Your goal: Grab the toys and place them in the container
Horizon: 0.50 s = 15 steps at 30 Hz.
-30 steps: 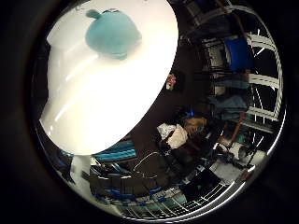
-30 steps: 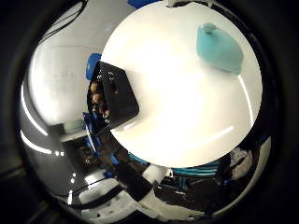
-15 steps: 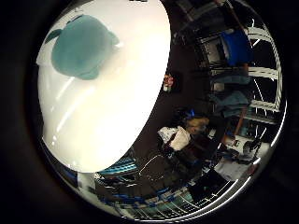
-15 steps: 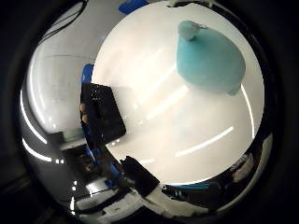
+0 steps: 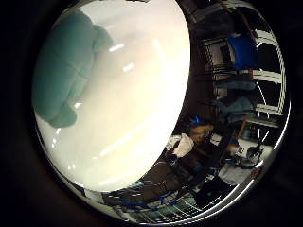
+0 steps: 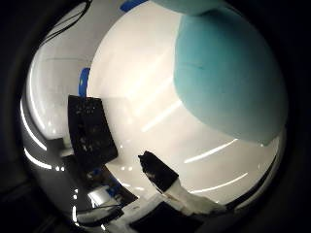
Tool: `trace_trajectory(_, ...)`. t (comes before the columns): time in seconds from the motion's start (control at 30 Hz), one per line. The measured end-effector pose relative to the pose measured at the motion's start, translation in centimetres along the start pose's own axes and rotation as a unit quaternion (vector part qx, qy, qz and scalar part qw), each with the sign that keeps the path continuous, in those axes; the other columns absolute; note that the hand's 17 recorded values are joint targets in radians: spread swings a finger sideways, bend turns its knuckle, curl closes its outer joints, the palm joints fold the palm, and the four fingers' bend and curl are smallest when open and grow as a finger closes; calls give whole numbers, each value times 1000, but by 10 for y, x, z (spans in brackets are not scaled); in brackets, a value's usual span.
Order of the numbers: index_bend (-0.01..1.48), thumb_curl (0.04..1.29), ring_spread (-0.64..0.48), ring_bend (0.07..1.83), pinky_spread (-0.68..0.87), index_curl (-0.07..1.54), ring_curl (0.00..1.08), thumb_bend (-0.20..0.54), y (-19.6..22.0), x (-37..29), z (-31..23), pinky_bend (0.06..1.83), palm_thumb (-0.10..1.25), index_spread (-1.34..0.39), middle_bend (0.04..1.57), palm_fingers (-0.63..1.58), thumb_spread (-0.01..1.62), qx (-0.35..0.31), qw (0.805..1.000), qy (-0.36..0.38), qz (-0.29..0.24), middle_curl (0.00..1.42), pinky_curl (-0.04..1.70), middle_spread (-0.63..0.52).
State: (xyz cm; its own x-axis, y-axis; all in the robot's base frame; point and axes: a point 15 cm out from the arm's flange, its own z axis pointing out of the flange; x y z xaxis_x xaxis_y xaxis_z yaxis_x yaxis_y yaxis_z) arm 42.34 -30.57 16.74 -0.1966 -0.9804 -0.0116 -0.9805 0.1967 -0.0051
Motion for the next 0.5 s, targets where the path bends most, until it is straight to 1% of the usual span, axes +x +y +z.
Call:
trace_trajectory(0.07,133,293,152,555,475,227,301,-13,-2,-4,0,593,466,-323,336,371,1056,0,1000,1,-4,362,273,-12)
trace_trajectory(0.13,146,301,1,739,310,222,340,-11,-2,-6,0,593,513,-342,441,602,1062,-1,1000,1,-8,394,253,-106)
trace_trajectory(0.17,124,305,-87,842,152,209,368,-12,-2,-6,0,686,538,-348,481,749,1065,-3,1000,4,-12,410,264,-155)
trace_trajectory(0.2,136,308,-167,916,-66,197,392,-14,0,-5,-1,819,558,-358,548,976,1065,-7,1000,8,-16,437,291,-201)
trace_trajectory(0.23,172,311,-215,956,-229,215,423,-12,1,-4,-4,877,581,-367,633,1126,1068,-8,1000,12,-19,479,319,-227)
trace_trajectory(0.27,238,317,-236,982,-309,250,445,-5,1,-4,-6,911,615,-376,710,1248,1064,-8,1000,16,-23,513,345,-234)
trace_trajectory(0.3,364,331,-247,1014,-346,305,468,5,1,-6,-8,966,677,-380,812,1356,1066,-10,999,17,-27,557,378,-229)
trace_trajectory(0.33,483,344,-250,1044,-343,356,484,11,3,-9,-8,1018,720,-377,874,1396,1065,-15,999,16,-29,584,404,-223)
trace_trajectory(0.37,626,362,-253,1107,-335,430,513,7,6,-11,-9,1102,773,-363,964,1359,1055,-21,999,13,-31,623,448,-212)
trace_trajectory(0.4,728,379,-250,1160,-317,487,539,8,11,-13,-12,1165,818,-347,1032,1326,1050,-27,999,10,-31,653,483,-202)
trace_trajectory(0.5,973,438,-247,1275,-270,617,610,20,18,-17,-34,1306,946,-295,1190,1209,1029,-33,999,3,-30,725,575,-187)
